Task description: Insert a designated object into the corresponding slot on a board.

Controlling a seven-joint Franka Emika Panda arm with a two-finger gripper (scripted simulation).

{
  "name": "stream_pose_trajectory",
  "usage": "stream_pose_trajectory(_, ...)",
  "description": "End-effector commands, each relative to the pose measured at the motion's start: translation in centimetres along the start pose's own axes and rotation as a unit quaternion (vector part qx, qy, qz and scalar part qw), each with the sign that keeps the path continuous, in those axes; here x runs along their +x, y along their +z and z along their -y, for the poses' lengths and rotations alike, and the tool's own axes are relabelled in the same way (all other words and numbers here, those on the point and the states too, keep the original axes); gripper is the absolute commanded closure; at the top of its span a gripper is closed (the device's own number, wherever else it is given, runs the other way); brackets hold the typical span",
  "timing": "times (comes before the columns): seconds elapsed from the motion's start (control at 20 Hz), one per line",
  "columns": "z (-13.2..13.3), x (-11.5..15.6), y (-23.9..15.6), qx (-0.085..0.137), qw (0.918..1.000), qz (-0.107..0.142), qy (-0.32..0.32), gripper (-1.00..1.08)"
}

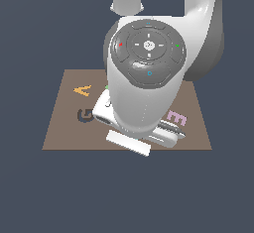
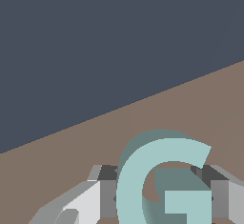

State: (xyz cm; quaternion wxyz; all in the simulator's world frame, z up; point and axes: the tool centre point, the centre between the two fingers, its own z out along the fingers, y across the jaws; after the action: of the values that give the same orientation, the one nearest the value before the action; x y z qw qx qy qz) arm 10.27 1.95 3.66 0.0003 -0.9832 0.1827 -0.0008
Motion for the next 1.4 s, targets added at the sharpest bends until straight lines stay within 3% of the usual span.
stream_pose_trajectory(0.0,-1.3,0.9,-0.1,0.0,0.9984,0.0,0.056,1.08)
stream_pose_trajectory(0.25,-4.0,2.1,-0.1,0.0,0.9869,0.0,0.162,1.08)
stream_pose_trajectory(0.5,-7.0,2.7,-0.2,0.0,0.9643,0.0,0.265,1.08)
stream_pose_trajectory(0.95,-12.2,2.1,-0.3,0.0,0.8999,0.0,0.436,1.08)
stream_pose_trajectory(1.35,-15.1,0.8,-0.4,0.0,0.8483,0.0,0.53,1.08)
